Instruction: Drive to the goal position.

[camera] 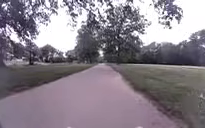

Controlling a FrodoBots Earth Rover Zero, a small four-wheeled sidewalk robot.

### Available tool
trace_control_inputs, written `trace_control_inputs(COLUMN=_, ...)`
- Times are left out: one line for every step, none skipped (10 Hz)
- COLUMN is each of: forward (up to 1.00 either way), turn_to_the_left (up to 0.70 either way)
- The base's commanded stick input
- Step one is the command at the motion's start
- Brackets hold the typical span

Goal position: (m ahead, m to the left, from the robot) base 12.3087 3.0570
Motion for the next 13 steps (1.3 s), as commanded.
trace_control_inputs(forward=0.70, turn_to_the_left=0.12)
trace_control_inputs(forward=0.70, turn_to_the_left=0.13)
trace_control_inputs(forward=0.70, turn_to_the_left=0.05)
trace_control_inputs(forward=0.70, turn_to_the_left=0.00)
trace_control_inputs(forward=0.70, turn_to_the_left=0.00)
trace_control_inputs(forward=0.70, turn_to_the_left=0.01)
trace_control_inputs(forward=0.70, turn_to_the_left=0.00)
trace_control_inputs(forward=0.70, turn_to_the_left=0.00)
trace_control_inputs(forward=0.70, turn_to_the_left=-0.03)
trace_control_inputs(forward=0.70, turn_to_the_left=-0.10)
trace_control_inputs(forward=0.70, turn_to_the_left=-0.14)
trace_control_inputs(forward=0.70, turn_to_the_left=-0.14)
trace_control_inputs(forward=0.70, turn_to_the_left=-0.14)
